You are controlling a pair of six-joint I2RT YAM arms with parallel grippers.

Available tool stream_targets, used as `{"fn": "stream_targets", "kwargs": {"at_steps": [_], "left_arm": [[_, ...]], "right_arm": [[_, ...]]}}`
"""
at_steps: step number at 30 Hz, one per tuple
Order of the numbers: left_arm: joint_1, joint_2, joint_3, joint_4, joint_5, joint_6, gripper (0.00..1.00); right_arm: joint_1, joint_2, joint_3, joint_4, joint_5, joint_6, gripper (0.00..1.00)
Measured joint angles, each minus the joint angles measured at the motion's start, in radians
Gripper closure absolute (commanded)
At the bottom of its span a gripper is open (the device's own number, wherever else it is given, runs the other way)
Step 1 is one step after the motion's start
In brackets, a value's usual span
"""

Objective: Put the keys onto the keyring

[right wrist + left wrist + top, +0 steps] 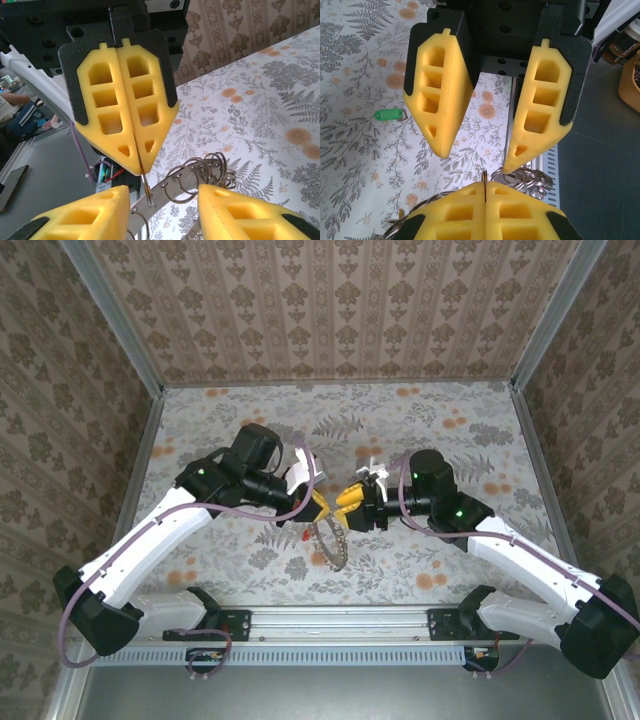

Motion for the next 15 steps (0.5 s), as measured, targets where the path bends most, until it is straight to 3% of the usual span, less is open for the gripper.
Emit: {"fn": "stream_targets", "kwargs": {"at_steps": [6,12,15], "left_arm": [[0.000,0.000,0.000,0.005,0.003,0.000,1.00],[-0.001,0.000,-0.002,0.008,0.004,0.000,1.00],[-0.001,0.000,-0.002,0.012,0.002,0.000,1.00]], "right_arm": [[0.029,0.026,0.000,0.013,-0.027,-0.005,0.71],[0.048,0.055,0.001,0.014,-0.034,-0.021,0.94],[0.047,0.055,0.000,0.015,-0.034,-0.014,1.00]]}}
